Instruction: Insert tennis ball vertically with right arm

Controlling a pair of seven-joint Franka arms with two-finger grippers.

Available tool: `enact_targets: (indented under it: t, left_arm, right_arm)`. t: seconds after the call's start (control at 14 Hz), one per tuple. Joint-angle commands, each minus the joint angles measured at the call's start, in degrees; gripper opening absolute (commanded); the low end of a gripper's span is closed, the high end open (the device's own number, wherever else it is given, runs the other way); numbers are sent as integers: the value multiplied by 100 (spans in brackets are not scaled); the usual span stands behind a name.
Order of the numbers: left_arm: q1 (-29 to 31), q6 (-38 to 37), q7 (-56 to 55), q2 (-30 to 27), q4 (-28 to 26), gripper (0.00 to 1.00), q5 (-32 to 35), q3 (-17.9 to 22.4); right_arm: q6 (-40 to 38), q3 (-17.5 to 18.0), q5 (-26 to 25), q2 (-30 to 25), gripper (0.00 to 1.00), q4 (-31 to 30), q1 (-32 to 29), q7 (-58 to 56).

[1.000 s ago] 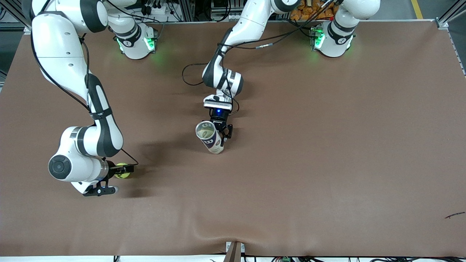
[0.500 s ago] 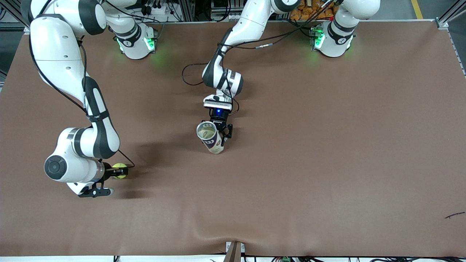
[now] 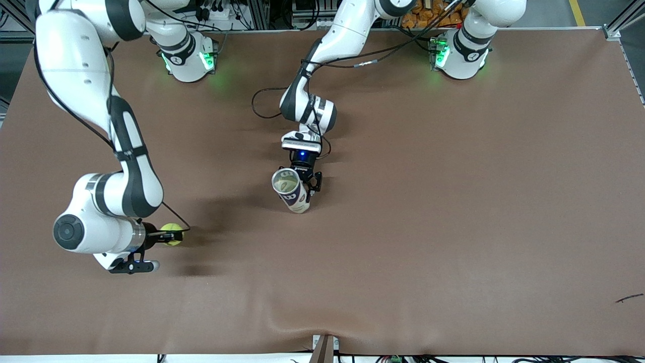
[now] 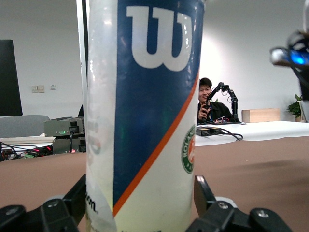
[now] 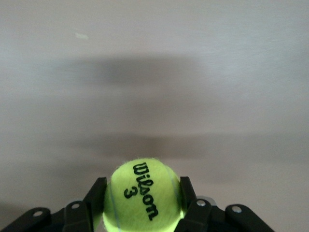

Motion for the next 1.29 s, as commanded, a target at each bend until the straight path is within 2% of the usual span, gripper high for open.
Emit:
enact_targets:
  t: [0.0,0.29,0.5,0.71,0.79,1.07,1.21]
  left_arm:
    - [-11,-64,-1214,-65,-74,92,425,8]
    - [-11,-64,-1214,-101,-83,92,417,8]
    - [-20,-64,-1223,-101,-83,92,417,8]
    - [-20,-64,-1223,-101,-92,96,434,8]
    - [-20,-64,-1223,-101,-92,100,434,8]
    - [-28,-73,-1214,-101,-110,100,434,-36]
    - [-28,-64,-1214,-101,-110,100,426,-36]
  right_arm:
    - [-332,301,201,-551,0,-140,207,1106]
    - [-720,898,684,-929,0,-140,331,2873]
    - [-904,1487,694,-1053,0,-140,367,4174]
    - [-1028,1980,694,-1123,0,-175,384,5116]
    - [-1028,2086,694,-1123,0,-184,436,5328]
    - [-958,2078,668,-1079,0,-246,849,5690]
    - [-809,2069,641,-1036,1,-246,868,5734]
